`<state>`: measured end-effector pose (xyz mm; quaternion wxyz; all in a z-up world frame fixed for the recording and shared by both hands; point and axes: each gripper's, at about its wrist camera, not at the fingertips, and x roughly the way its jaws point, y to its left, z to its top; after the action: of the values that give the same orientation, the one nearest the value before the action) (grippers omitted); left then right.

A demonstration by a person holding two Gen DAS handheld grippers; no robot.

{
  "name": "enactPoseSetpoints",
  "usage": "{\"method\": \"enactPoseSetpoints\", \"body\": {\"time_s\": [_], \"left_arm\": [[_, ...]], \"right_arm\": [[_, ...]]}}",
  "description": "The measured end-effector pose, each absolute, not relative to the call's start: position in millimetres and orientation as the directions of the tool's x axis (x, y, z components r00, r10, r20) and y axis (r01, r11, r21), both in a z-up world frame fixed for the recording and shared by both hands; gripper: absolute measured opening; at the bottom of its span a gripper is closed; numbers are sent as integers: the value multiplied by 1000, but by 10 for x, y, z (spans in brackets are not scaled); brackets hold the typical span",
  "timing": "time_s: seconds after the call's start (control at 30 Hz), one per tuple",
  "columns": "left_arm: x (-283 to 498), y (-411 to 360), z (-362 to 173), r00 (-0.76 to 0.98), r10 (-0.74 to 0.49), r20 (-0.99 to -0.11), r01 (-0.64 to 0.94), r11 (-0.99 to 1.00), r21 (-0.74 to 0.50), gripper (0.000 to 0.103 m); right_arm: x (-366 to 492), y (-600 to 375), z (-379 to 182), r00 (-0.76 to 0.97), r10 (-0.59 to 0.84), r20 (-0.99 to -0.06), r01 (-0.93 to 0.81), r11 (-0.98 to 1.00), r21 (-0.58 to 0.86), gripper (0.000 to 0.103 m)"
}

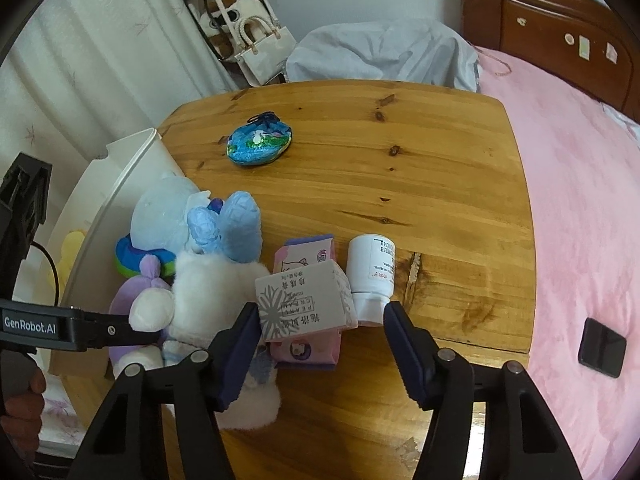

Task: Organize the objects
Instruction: 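Grasp the purple plush with the left gripper while the right gripper grasps the white snowflake-print box, then carry the purple plush in the left gripper while the right gripper carries the snowflake box to the tray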

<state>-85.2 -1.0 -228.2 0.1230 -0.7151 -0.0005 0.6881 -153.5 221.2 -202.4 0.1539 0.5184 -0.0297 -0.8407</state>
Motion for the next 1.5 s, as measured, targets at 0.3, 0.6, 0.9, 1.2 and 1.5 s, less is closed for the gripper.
{"method": "enactPoseSetpoints", "body": {"time_s": [0.3,0.6,0.9,1.2,1.5], "left_arm": [[-851,17,-2287,66,156,-986,-187,-968,-166,81],[-814,65,-2248,82,121,-989,-241,-961,-137,73],[-703,53,-2220,104,73,-992,-296,-950,-101,71],[-529,60,-2078,114,27,-993,-387,-919,-69,71],[-302,71,-1842,114,-4,-993,-512,-857,-55,71]], "right_arm": [[-1508,2177,-2020,-429,-279,-859,254,-950,182,50],[-1462,2114,-2004,-457,-253,-853,285,-950,130,42],[-1416,2049,-1959,-448,-275,-851,295,-944,150,42],[-1365,2006,-1868,-452,-284,-846,293,-943,159,42],[-1241,1948,-1736,-466,-282,-839,299,-942,151,42]]}}
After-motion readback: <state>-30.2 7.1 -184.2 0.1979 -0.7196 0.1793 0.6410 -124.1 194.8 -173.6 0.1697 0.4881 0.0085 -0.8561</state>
